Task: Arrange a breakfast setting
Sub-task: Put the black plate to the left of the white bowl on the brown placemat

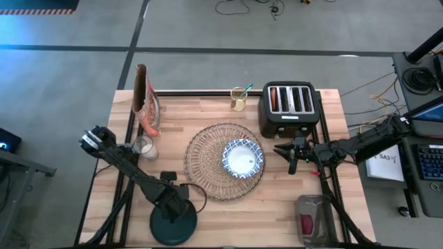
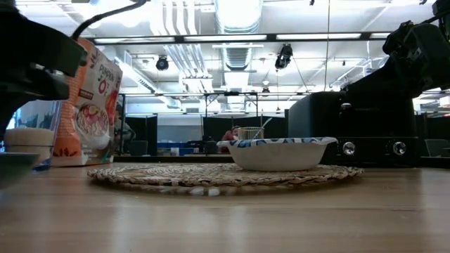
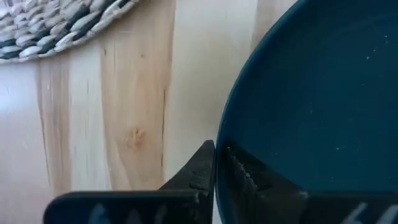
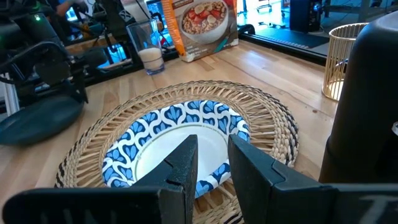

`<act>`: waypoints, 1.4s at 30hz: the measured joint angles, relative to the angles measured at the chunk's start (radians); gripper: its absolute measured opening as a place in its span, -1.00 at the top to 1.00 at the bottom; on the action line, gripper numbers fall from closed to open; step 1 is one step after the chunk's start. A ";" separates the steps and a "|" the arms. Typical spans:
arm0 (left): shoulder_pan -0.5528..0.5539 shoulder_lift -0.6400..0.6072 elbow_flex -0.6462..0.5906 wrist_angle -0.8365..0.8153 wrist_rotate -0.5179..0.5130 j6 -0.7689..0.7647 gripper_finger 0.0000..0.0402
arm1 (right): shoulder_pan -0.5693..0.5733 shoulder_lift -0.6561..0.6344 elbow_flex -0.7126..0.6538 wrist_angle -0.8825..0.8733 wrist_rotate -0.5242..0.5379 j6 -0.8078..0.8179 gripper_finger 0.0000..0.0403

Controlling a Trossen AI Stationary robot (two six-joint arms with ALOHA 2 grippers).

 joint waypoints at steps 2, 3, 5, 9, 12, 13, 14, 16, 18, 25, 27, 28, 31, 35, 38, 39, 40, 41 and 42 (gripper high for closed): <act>0.015 0.000 0.001 0.000 0.000 0.000 0.96 | 0.000 0.000 0.000 0.000 0.000 0.000 0.61; 0.023 0.000 0.003 0.000 0.000 0.000 0.97 | 0.000 0.000 0.000 0.000 0.000 0.000 0.61; 0.039 0.000 0.007 0.000 0.000 0.001 0.98 | 0.000 0.000 0.000 0.000 0.000 0.000 0.61; 0.080 -0.002 0.025 -0.011 -0.001 0.014 0.99 | 0.000 0.000 0.000 0.000 0.000 0.000 0.61; 0.125 -0.002 0.044 -0.039 -0.005 0.042 1.00 | 0.000 0.000 0.000 0.000 0.000 0.000 0.61; 0.142 -0.002 0.051 -0.051 -0.008 0.056 1.00 | 0.000 0.000 0.000 0.000 0.000 0.000 0.61; 0.160 -0.002 0.057 -0.063 -0.015 0.072 1.00 | 0.000 0.000 0.000 0.000 0.000 0.000 0.61; 0.199 -0.002 0.070 -0.088 -0.035 0.109 1.00 | 0.000 0.000 0.000 0.000 0.000 0.000 0.61; 0.245 -0.002 0.081 -0.112 -0.056 0.152 1.00 | 0.000 0.000 0.000 0.000 0.000 0.000 0.61; 0.437 -0.003 0.120 -0.149 -0.109 0.331 1.00 | 0.000 0.000 0.000 0.000 0.000 0.000 0.61; 0.496 -0.003 0.131 -0.151 -0.115 0.383 1.00 | 0.000 0.000 0.000 0.000 0.000 0.000 0.61; 0.523 -0.003 0.138 -0.149 -0.115 0.407 1.00 | 0.000 0.000 0.000 0.000 0.000 0.000 0.61; 0.597 -0.003 0.159 -0.143 -0.115 0.477 1.00 | 0.000 0.000 0.000 0.000 0.000 0.000 0.61; 0.675 -0.003 0.200 -0.143 -0.116 0.571 1.00 | 0.000 0.000 0.000 0.000 0.000 0.000 0.61; 0.737 -0.003 0.225 -0.137 -0.128 0.641 1.00 | 0.000 0.000 0.000 0.000 0.000 0.000 0.61; 0.759 -0.003 0.230 -0.128 -0.131 0.660 0.99 | 0.000 0.000 0.000 0.000 0.000 0.000 0.61; 0.781 -0.003 0.233 -0.115 -0.131 0.678 0.99 | 0.000 0.000 0.000 0.000 0.000 0.000 0.61; 0.800 -0.003 0.234 -0.100 -0.130 0.693 0.99 | 0.000 0.000 0.000 0.000 0.000 0.000 0.61; 0.816 -0.003 0.234 -0.084 -0.126 0.704 0.99 | 0.000 0.000 0.000 0.000 0.000 0.000 0.61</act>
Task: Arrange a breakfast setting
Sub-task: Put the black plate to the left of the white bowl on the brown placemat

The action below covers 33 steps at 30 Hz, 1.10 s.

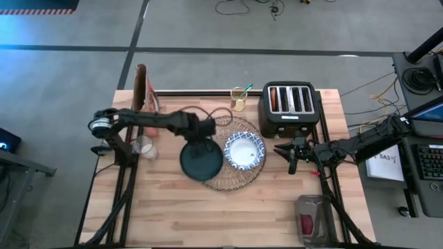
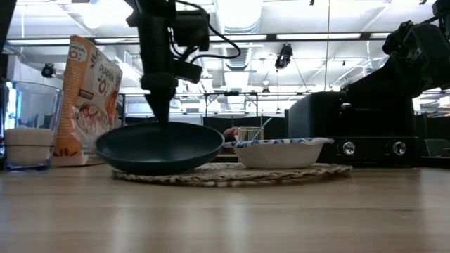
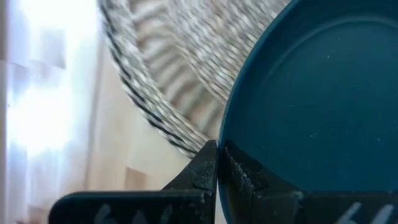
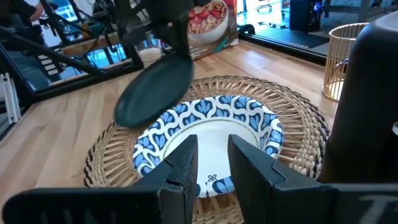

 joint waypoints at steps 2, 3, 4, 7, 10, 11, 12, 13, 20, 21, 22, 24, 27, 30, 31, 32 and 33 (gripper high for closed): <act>0.028 0.001 -0.002 0.032 0.012 0.021 1.00 | 0.000 0.000 0.000 0.000 0.000 0.000 0.61; 0.039 0.004 -0.006 0.039 0.015 0.026 0.99 | 0.000 0.000 0.000 0.000 0.000 0.000 0.61; 0.049 0.007 -0.008 0.040 0.018 0.028 1.00 | 0.000 0.000 0.000 0.000 0.000 0.000 0.61; 0.070 0.019 -0.016 0.044 0.021 0.027 1.00 | 0.000 0.000 0.000 0.000 0.000 0.000 0.61; 0.087 0.034 -0.020 0.046 0.019 0.027 1.00 | 0.000 0.000 0.000 0.000 0.000 0.000 0.61; 0.091 0.042 -0.021 0.046 0.018 0.027 1.00 | 0.000 0.000 0.000 0.000 0.000 0.000 0.61; 0.095 0.048 -0.021 0.046 0.019 0.027 1.00 | 0.000 0.000 0.000 0.000 0.000 0.000 0.61; 0.096 0.056 -0.021 0.047 0.019 0.030 1.00 | 0.000 0.000 0.000 0.000 0.000 0.000 0.61; 0.097 0.091 -0.021 0.058 0.012 0.050 0.97 | 0.000 0.000 0.000 0.000 0.000 0.000 0.61; 0.097 0.095 -0.021 0.059 0.010 0.052 0.95 | 0.000 0.000 0.000 0.000 0.000 0.000 0.61; 0.097 0.099 -0.021 0.062 0.004 0.053 0.93 | 0.000 0.000 0.000 0.000 0.000 0.000 0.61; 0.097 0.108 -0.022 0.065 -0.024 0.057 0.87 | 0.000 0.000 0.000 0.000 0.000 0.000 0.61; 0.097 0.124 -0.022 0.067 -0.060 0.056 0.80 | 0.000 0.000 0.000 0.000 0.000 0.000 0.61; 0.097 0.136 -0.022 0.072 -0.092 0.034 0.74 | 0.000 0.000 0.000 0.000 0.000 0.000 0.61; 0.096 0.137 -0.022 0.071 -0.102 0.016 0.72 | 0.000 0.000 0.000 0.000 0.000 0.000 0.61; 0.094 0.137 -0.022 0.070 -0.113 -0.002 0.71 | 0.000 0.000 0.000 0.000 0.000 0.000 0.61; 0.091 0.137 -0.022 0.071 -0.121 -0.019 0.70 | 0.000 0.000 0.000 0.000 0.000 0.000 0.61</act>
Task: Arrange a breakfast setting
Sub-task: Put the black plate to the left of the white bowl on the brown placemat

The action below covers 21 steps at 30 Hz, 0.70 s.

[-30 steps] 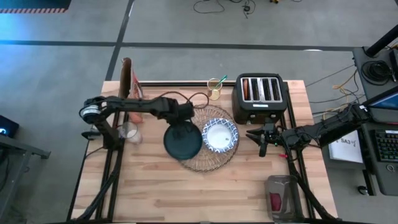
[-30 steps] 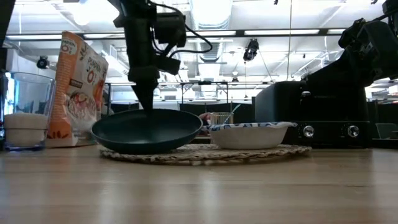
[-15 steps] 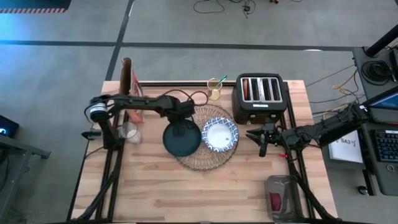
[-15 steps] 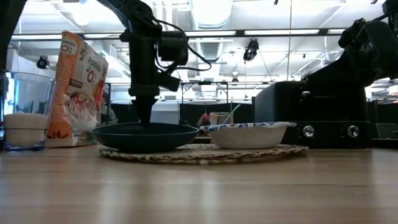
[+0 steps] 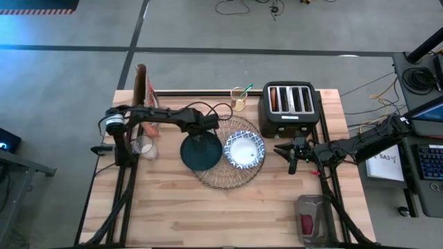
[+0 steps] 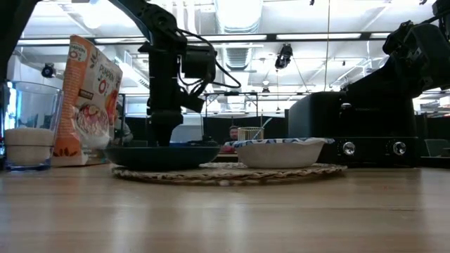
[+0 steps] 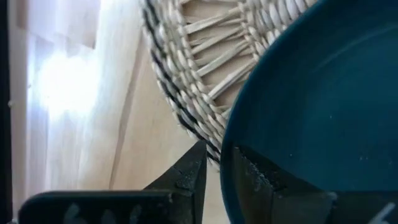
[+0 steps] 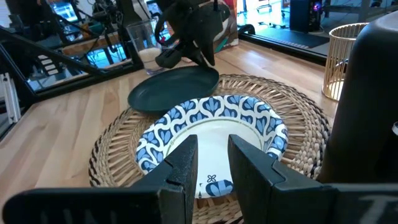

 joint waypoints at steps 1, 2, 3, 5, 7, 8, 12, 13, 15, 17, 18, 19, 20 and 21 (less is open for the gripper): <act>-0.003 0.000 0.000 -0.001 -0.009 -0.012 0.70 | 0.000 0.000 0.000 0.000 0.000 0.000 0.61; -0.006 -0.002 0.000 -0.001 -0.020 -0.017 0.69 | 0.000 0.000 0.000 0.000 0.000 0.000 0.61; -0.007 -0.003 0.000 -0.002 -0.027 -0.024 0.69 | 0.000 0.000 0.000 0.000 0.000 0.000 0.61; -0.010 -0.006 0.001 -0.006 -0.047 -0.032 0.69 | 0.000 0.000 0.000 0.000 0.000 0.000 0.61; -0.011 -0.006 0.002 -0.006 -0.052 -0.034 0.69 | 0.000 0.000 0.000 0.000 0.000 0.000 0.61; -0.011 -0.006 0.002 -0.007 -0.052 -0.036 0.69 | 0.000 0.000 0.000 0.000 0.000 0.000 0.61; -0.011 -0.006 0.002 -0.008 -0.052 -0.068 0.69 | 0.000 0.000 0.000 0.000 0.000 0.000 0.61; -0.011 -0.006 0.002 -0.008 -0.052 -0.077 0.69 | 0.000 0.000 0.000 0.000 0.000 0.000 0.61; -0.011 -0.007 0.002 -0.008 -0.052 -0.101 0.69 | 0.000 0.000 0.000 0.000 0.000 0.000 0.61; -0.011 -0.007 0.002 -0.008 -0.052 -0.124 0.66 | 0.000 0.000 0.000 0.000 0.000 0.000 0.61; -0.011 -0.007 0.002 -0.009 -0.052 -0.133 0.64 | 0.000 0.000 0.000 0.000 0.000 0.000 0.61; -0.011 -0.007 0.002 -0.009 -0.051 -0.141 0.62 | 0.000 0.000 0.000 0.000 0.000 0.000 0.61; -0.011 -0.007 0.002 -0.008 -0.051 -0.147 0.59 | 0.000 0.000 0.000 0.000 0.000 0.000 0.61; -0.011 -0.007 0.002 -0.008 -0.050 -0.147 0.55 | 0.000 0.000 0.000 0.000 0.000 0.000 0.61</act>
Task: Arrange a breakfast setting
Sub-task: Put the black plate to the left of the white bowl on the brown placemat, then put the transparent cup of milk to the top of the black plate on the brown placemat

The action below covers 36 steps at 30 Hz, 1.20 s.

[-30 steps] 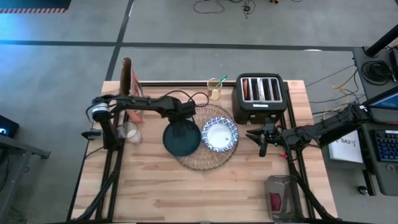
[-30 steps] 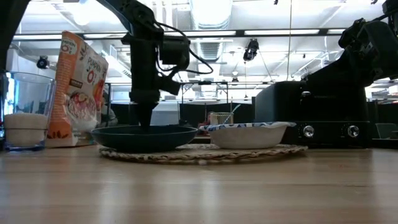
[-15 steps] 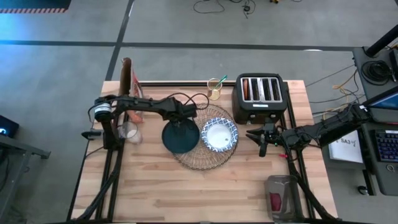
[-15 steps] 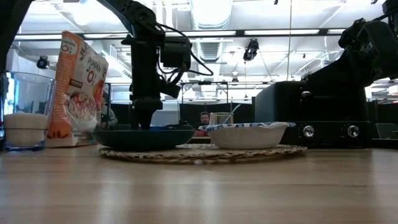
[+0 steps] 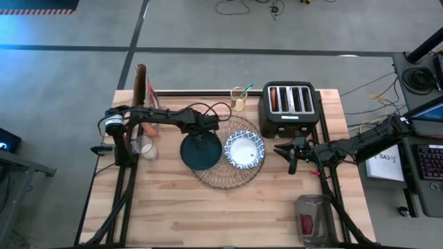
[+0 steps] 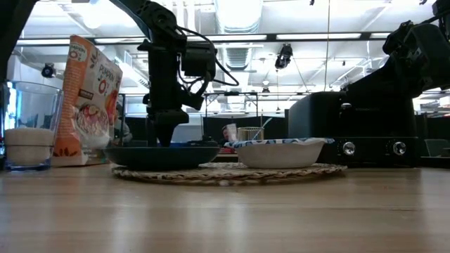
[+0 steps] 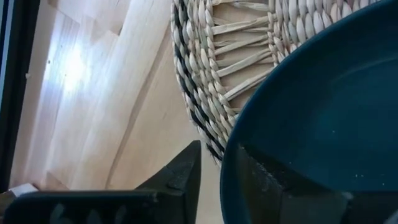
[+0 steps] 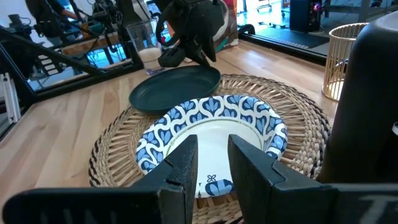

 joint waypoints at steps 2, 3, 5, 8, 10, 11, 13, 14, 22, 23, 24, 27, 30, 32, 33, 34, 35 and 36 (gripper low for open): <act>-0.001 -0.002 0.000 0.000 0.001 0.001 0.48 | 0.000 0.000 0.000 0.000 0.000 0.000 0.61; -0.004 -0.005 0.000 0.000 0.001 0.001 0.43 | 0.000 0.000 0.000 0.000 0.000 0.000 0.61; -0.011 -0.016 0.003 0.000 0.003 0.012 0.36 | 0.000 0.000 0.000 0.000 0.000 0.000 0.61; -0.030 -0.044 0.017 -0.018 0.011 0.046 0.27 | 0.000 0.000 0.000 0.000 0.000 0.000 0.61; -0.057 -0.081 0.020 -0.033 0.027 0.039 0.22 | 0.000 0.000 0.000 0.000 0.000 0.000 0.61; -0.077 -0.104 0.018 -0.034 0.029 0.019 0.21 | 0.000 0.000 0.000 0.000 0.000 0.000 0.61; -0.121 -0.145 0.008 -0.033 0.027 -0.025 0.19 | 0.000 0.000 0.000 0.000 0.000 0.000 0.61; -0.144 -0.162 0.002 -0.038 0.020 -0.048 0.19 | 0.000 0.000 0.000 0.000 0.000 0.000 0.61; -0.328 -0.269 0.000 -0.212 -0.032 -0.376 0.18 | 0.000 0.000 0.000 0.000 0.000 0.000 0.61; -0.350 -0.279 0.001 -0.242 -0.017 -0.427 0.18 | 0.000 0.000 0.000 0.000 0.000 0.000 0.61; -0.369 -0.288 0.004 -0.270 -0.008 -0.471 0.18 | 0.000 0.000 0.000 0.000 0.000 0.000 0.61; -0.417 -0.314 0.022 -0.344 0.012 -0.573 0.18 | 0.000 0.000 0.000 0.000 0.000 0.000 0.61; -0.454 -0.326 0.063 -0.450 0.042 -0.666 0.18 | 0.000 0.000 0.000 0.000 0.000 0.000 0.61; -0.475 -0.328 0.100 -0.545 0.060 -0.720 0.18 | 0.000 0.000 0.000 0.000 0.000 0.000 0.61; -0.484 -0.329 0.115 -0.591 0.062 -0.746 0.18 | 0.000 0.000 0.000 0.000 0.000 0.000 0.61; -0.492 -0.328 0.128 -0.629 0.063 -0.770 0.18 | 0.000 0.000 0.000 0.000 0.000 0.000 0.61; -0.498 -0.328 0.137 -0.661 0.063 -0.796 0.18 | 0.000 0.000 0.000 0.000 0.000 0.000 0.61; -0.502 -0.328 0.144 -0.690 0.065 -0.822 0.18 | 0.000 0.000 0.000 0.000 0.000 0.000 0.61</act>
